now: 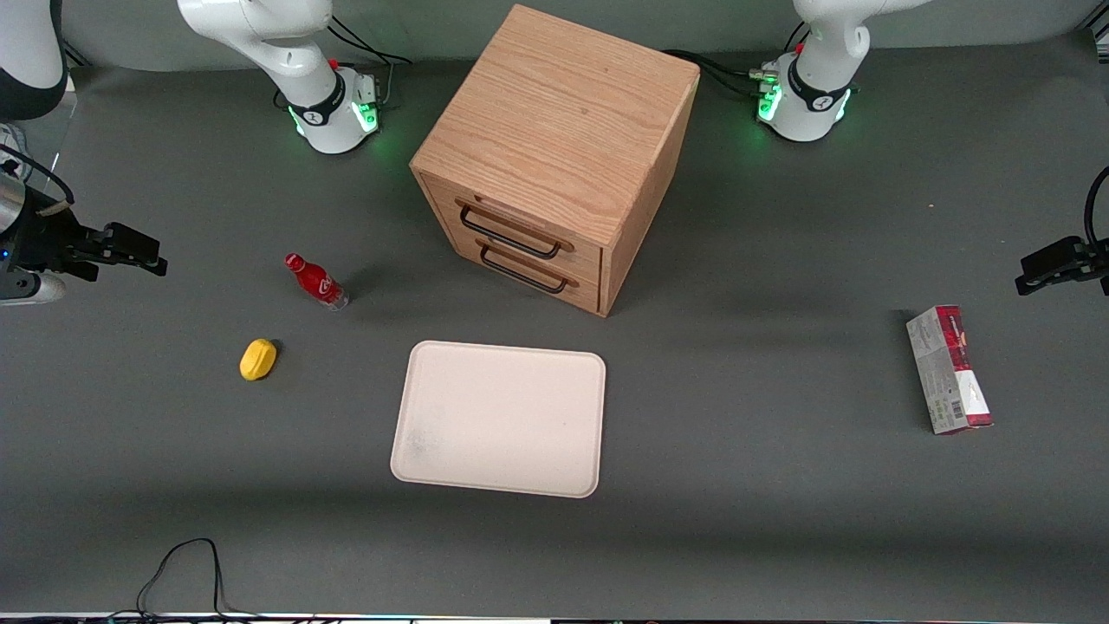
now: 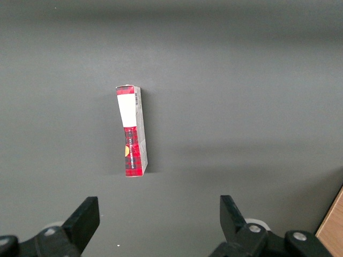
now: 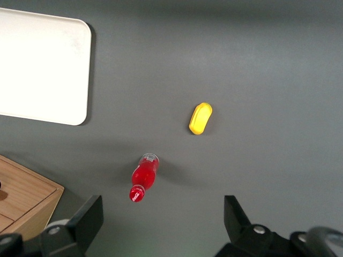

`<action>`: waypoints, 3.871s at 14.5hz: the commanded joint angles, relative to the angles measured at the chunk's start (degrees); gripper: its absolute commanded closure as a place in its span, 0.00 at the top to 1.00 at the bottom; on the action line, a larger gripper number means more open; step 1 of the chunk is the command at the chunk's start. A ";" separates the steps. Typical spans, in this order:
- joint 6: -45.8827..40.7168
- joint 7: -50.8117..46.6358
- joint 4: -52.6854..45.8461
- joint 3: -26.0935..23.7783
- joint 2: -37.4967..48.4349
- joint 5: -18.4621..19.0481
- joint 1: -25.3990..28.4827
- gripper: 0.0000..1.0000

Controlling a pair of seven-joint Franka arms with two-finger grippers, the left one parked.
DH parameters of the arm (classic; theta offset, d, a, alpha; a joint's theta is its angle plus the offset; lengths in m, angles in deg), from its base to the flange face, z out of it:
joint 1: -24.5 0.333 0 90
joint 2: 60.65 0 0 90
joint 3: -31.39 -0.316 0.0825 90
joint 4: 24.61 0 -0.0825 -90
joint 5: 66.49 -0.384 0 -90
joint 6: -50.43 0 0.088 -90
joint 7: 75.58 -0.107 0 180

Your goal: Place coke bottle on tray

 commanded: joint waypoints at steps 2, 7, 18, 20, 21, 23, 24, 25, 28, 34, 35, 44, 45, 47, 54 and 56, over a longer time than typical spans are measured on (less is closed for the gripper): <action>-1.65 -0.80 -2.88 0.96 -1.57 -0.08 0.64 1.00; -3.41 -0.80 -3.94 0.79 -1.04 -0.07 0.11 1.00; -3.85 -0.98 -6.31 0.26 -2.71 -0.25 0.37 1.00; -3.94 -1.07 -6.14 0.26 -2.80 -0.25 0.73 1.00; -4.72 -1.07 -6.22 0.08 -2.80 -0.25 0.64 1.00; -4.99 -1.15 -6.31 -0.09 -2.80 -0.25 0.81 1.00; -5.08 -2.63 -6.23 -1.75 -2.80 -0.25 0.81 1.00; -5.34 -6.39 -6.23 -4.20 -2.63 -0.25 0.73 1.00; -6.05 -14.42 -6.05 -10.46 -2.28 -0.08 0.64 1.00; -9.13 -11.00 -1.68 -8.27 1.05 -0.08 0.11 1.00; -8.43 -10.91 0.95 -8.18 2.55 -0.08 0.11 1.00; -2.98 -10.13 21.81 -6.78 19.96 -0.08 0.20 1.00; -2.36 -8.99 22.51 -6.16 19.96 -0.08 0.20 1.00; 0.61 -8.80 25.57 -5.90 20.14 -0.08 0.20 1.00; 20.30 -8.89 40.08 -5.72 18.12 -0.17 0.55 1.00; 26.18 -8.89 44.29 -5.72 17.68 -0.17 0.55 1.00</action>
